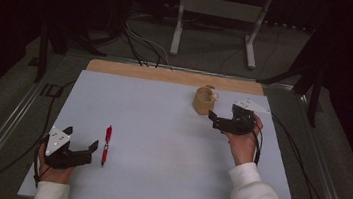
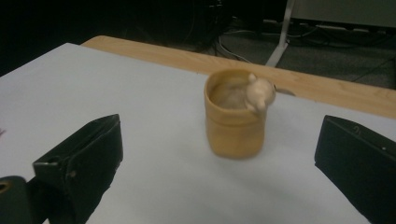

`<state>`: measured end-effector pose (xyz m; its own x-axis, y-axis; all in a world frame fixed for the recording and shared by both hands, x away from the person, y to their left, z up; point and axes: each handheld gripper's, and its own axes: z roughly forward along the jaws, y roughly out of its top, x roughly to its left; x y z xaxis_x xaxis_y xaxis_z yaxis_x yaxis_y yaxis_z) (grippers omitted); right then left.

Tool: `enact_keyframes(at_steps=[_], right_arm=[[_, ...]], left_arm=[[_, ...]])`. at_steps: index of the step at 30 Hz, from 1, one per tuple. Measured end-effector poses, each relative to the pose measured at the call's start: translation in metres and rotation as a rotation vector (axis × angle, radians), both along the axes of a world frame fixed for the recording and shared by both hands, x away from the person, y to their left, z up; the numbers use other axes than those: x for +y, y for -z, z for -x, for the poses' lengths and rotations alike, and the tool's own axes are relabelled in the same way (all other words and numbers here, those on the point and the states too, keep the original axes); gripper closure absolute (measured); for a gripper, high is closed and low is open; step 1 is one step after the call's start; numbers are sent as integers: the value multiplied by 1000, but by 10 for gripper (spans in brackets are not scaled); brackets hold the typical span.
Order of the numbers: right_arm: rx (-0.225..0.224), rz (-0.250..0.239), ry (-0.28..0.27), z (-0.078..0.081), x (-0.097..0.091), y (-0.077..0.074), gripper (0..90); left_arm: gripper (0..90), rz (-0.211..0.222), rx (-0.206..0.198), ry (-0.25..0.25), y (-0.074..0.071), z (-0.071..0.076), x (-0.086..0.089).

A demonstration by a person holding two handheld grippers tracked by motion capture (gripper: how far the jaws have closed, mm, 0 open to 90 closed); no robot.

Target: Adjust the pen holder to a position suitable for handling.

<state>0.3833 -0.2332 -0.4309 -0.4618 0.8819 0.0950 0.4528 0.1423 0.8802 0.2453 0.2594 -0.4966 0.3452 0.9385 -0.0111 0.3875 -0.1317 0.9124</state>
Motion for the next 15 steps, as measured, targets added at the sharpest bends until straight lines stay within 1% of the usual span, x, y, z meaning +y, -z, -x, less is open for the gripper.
enact_keyframes(at_steps=[3,5,6,9,10,11,15], right_arm=[[-2,7,-6,-8,5,-1,17],[-5,8,-7,-10,6,-1,17],[-7,13,-9,-15,8,-2,17],[-18,19,-2,-22,11,-5,17],[-9,20,2,-26,11,-5,17],[-3,17,2,-29,12,-5,17],[-10,6,16,-40,14,-6,17]], left_arm=[[13,2,0,-3,0,0,0],[13,2,0,-1,0,0,1],[13,1,1,-2,0,0,1],[13,2,2,-1,0,0,1],[14,3,1,-2,0,0,1],[13,3,1,-3,0,0,1],[14,12,-3,-6,0,1,2]])
